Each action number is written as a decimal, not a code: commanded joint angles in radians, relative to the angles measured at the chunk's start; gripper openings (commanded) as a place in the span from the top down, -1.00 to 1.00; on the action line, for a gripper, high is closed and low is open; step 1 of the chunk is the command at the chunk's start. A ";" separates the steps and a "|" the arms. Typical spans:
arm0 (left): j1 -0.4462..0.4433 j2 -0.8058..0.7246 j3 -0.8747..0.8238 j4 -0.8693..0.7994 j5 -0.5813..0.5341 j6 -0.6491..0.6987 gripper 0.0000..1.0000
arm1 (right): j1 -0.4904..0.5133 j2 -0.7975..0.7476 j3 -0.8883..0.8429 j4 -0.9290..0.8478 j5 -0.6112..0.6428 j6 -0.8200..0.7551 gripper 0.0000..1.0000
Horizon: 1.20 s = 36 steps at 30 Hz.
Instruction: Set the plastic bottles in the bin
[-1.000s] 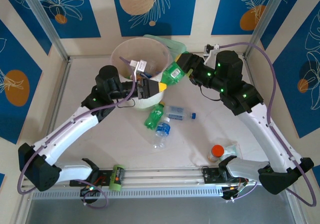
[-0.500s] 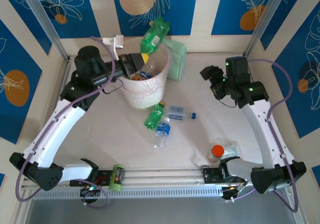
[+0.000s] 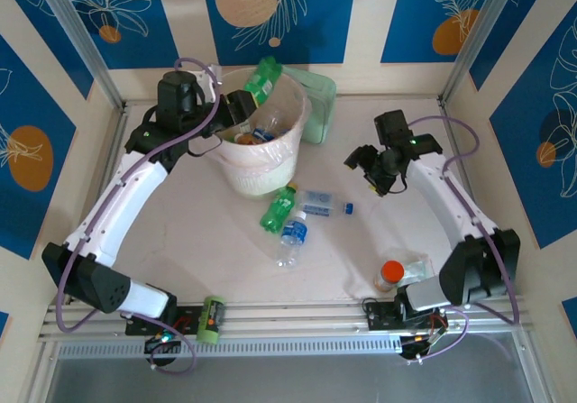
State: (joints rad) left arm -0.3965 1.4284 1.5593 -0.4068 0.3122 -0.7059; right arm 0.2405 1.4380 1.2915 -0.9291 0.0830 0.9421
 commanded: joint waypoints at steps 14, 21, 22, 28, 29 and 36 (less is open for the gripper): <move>0.006 -0.148 -0.113 0.119 0.100 -0.071 -0.55 | 0.045 0.249 0.109 0.112 -0.069 -0.207 -0.55; 0.007 -0.224 -0.186 0.119 0.159 -0.062 -0.54 | 0.088 0.326 0.119 0.156 -0.086 -0.230 -0.56; 0.007 -0.233 -0.199 0.132 0.168 -0.068 -0.54 | 0.089 0.340 0.117 0.157 -0.088 -0.226 -0.56; 0.007 -0.246 -0.225 0.145 0.179 -0.065 -0.54 | 0.117 0.373 0.091 0.160 -0.067 -0.220 -0.55; 0.006 -0.244 -0.226 0.150 0.180 -0.064 -0.54 | 0.124 0.372 0.087 0.158 -0.059 -0.221 -0.55; 0.007 -0.238 -0.247 0.181 0.192 -0.084 -0.52 | 0.140 0.336 0.002 0.179 -0.046 -0.196 -0.56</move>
State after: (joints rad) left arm -0.3965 1.2030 1.3254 -0.2687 0.4728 -0.7807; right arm 0.3740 1.8038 1.3350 -0.7486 0.0307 0.7330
